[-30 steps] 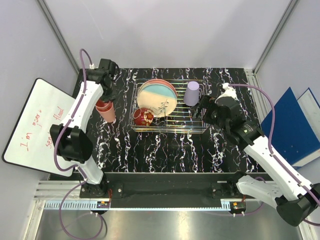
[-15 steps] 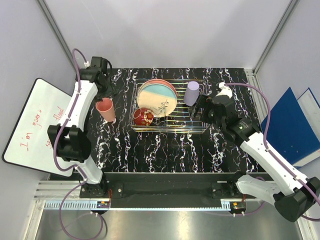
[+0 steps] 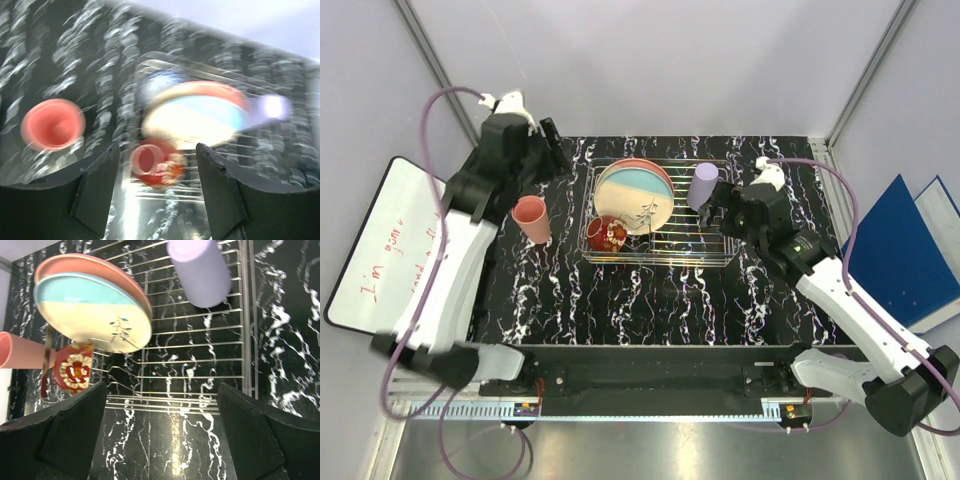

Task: Unload the mixed dishes from the dish rack
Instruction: Pick up the cup from the dish rack.

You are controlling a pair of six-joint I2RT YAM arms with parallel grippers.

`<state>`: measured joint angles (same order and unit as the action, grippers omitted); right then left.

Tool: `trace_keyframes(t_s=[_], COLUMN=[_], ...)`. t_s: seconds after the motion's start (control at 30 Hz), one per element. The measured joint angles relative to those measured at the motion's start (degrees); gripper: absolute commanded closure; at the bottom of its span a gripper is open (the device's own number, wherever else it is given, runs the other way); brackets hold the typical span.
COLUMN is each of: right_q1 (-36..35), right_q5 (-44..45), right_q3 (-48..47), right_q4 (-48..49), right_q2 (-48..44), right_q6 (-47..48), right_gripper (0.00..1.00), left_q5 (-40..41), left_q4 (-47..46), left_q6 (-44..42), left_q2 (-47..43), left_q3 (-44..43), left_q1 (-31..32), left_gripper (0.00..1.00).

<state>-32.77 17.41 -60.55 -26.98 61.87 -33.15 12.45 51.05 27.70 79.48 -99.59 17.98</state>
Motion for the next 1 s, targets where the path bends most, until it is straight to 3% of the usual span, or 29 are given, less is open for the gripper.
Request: trace_keyframes(t_s=[0.23, 0.47, 0.77, 1.0], right_q1=[0.1, 2.5, 7.2, 9.9], right_q5=[-8.4, -3.2, 5.1, 5.7], right_q3=[-3.8, -5.9, -29.2, -33.9], right_q4=[6.7, 9.7, 6.6, 4.7], right_q2=[7.8, 15.2, 38.3, 45.3], right_q6=[0.1, 0.4, 4.0, 4.0], right_gripper=[0.0, 0.0, 0.0, 0.0], left_q5=[-6.8, -9.8, -9.9, -9.6], left_q4=[-15.5, -18.5, -19.6, -19.6], left_q6=[-0.3, 0.9, 1.2, 0.7], left_q2=[-19.9, -25.1, -31.1, -30.8], left_q3=[20.5, 36.3, 39.2, 40.0], left_q1=[6.4, 8.6, 8.9, 9.0], left_gripper=[0.33, 0.33, 0.33, 0.33])
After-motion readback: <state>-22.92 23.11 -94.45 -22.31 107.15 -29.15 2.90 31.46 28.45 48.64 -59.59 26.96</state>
